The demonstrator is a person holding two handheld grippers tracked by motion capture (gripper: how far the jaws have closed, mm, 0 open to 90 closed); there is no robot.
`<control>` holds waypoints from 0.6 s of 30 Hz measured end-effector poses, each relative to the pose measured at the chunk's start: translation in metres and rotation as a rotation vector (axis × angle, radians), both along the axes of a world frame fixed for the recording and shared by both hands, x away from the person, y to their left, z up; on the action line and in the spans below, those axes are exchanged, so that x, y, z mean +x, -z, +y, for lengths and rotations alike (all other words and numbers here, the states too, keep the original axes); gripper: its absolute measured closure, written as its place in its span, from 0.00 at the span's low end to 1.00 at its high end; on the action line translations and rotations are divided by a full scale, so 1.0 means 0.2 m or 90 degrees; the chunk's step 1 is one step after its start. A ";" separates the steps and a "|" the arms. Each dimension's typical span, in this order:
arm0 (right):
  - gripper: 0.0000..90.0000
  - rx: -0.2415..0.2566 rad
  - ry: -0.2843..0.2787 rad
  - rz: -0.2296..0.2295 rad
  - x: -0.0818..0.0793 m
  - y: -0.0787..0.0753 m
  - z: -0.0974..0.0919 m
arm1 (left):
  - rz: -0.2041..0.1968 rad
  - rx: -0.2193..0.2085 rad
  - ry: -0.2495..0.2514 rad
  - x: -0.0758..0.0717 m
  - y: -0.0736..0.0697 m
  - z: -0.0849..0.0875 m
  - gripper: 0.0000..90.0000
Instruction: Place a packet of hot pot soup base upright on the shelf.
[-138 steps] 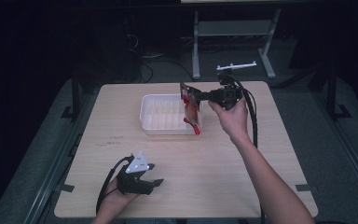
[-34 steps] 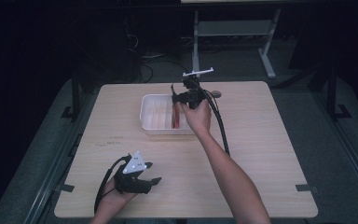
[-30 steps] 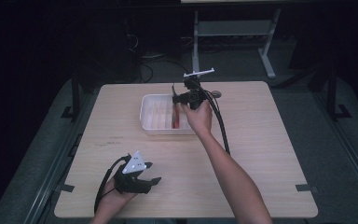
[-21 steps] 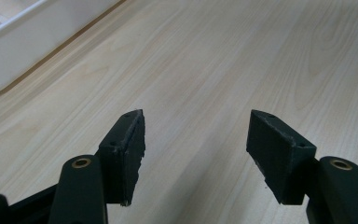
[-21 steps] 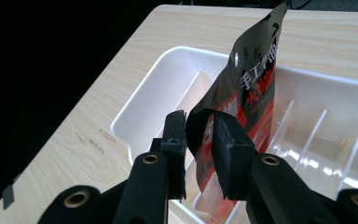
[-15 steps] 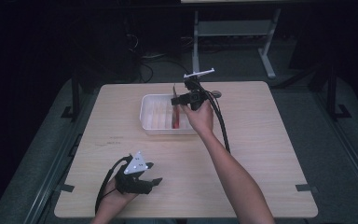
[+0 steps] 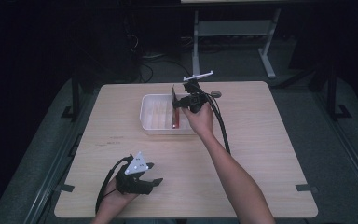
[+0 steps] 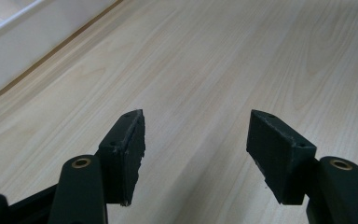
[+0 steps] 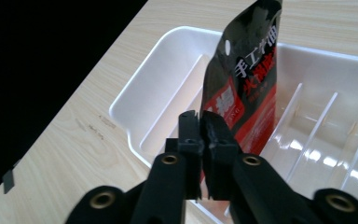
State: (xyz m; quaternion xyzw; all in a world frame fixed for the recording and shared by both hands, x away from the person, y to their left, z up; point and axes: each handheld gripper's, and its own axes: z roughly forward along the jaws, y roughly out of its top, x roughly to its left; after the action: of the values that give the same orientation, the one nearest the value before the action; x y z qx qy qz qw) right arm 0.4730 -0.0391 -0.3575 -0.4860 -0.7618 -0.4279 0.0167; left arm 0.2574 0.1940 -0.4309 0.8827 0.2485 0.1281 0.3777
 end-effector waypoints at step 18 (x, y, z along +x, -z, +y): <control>0.68 0.029 -0.030 -0.016 -0.05 -0.05 -0.09 | -0.007 -0.003 -0.013 0.00 -0.01 0.02 0.38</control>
State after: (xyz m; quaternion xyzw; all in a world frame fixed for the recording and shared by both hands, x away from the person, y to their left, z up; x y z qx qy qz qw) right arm 0.4621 -0.0578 -0.3477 -0.4619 -0.7633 -0.4509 0.0288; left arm 0.2581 0.1973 -0.4293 0.8785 0.2555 0.1363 0.3800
